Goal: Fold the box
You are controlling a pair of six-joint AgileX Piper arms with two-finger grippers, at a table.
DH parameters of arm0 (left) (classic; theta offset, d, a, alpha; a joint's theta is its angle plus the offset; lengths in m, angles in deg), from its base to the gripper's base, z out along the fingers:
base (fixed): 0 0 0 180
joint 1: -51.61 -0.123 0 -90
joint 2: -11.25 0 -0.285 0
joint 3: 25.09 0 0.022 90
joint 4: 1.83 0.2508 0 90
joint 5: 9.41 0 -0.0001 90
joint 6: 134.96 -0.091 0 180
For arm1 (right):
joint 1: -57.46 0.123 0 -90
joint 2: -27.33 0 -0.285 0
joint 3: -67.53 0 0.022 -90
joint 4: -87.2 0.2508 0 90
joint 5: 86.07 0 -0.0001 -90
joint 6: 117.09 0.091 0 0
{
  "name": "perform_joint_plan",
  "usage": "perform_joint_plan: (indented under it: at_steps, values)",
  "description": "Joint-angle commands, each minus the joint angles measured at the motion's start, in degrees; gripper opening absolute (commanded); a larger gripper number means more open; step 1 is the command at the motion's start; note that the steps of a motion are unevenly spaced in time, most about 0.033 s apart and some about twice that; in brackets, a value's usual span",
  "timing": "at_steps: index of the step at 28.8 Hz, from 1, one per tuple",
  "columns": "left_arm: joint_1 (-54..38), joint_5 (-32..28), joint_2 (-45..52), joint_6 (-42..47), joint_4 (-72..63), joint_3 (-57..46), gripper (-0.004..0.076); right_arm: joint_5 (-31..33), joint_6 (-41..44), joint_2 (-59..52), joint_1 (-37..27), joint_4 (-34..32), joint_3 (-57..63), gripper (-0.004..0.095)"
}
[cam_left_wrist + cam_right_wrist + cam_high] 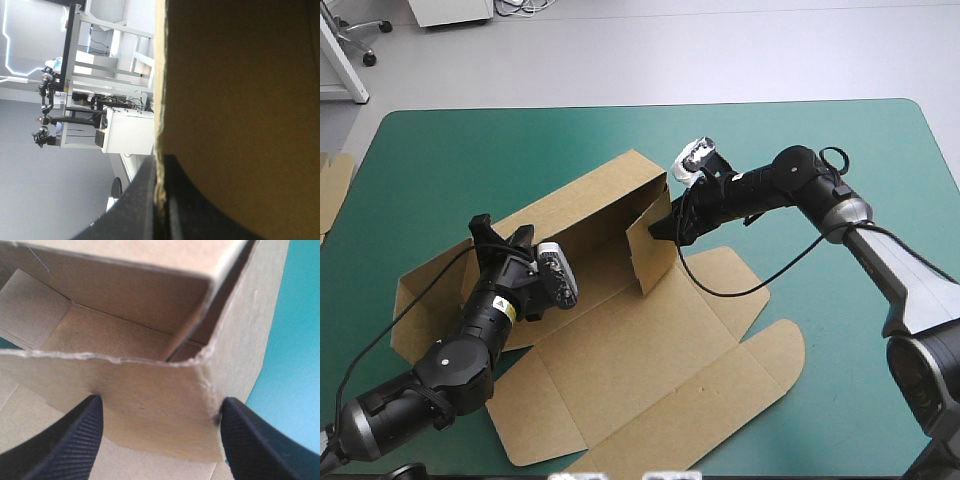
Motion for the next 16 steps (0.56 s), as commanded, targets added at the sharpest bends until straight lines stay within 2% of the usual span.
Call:
perform_joint_plan:
  at_steps: [1,7,13,16]
  values:
    - [0.3,0.2,0.9,-1.9,0.3,1.3,-0.0015,-0.8,-0.7,-2.7,0.2,2.4,-2.0,0.0632]
    - [0.3,2.4,0.9,-7.8,-3.7,1.3,-0.0014,-1.0,-0.2,-2.7,0.2,0.6,-2.0,0.0631]
    - [0.3,3.1,1.1,-9.4,-3.7,1.3,-0.0015,-2.3,0.1,-2.7,0.2,-1.0,-2.0,0.0631]
    - [0.3,2.4,1.1,-9.4,-3.7,1.3,-0.0015,-2.6,-1.3,-2.7,0.2,1.6,-1.6,0.0631]
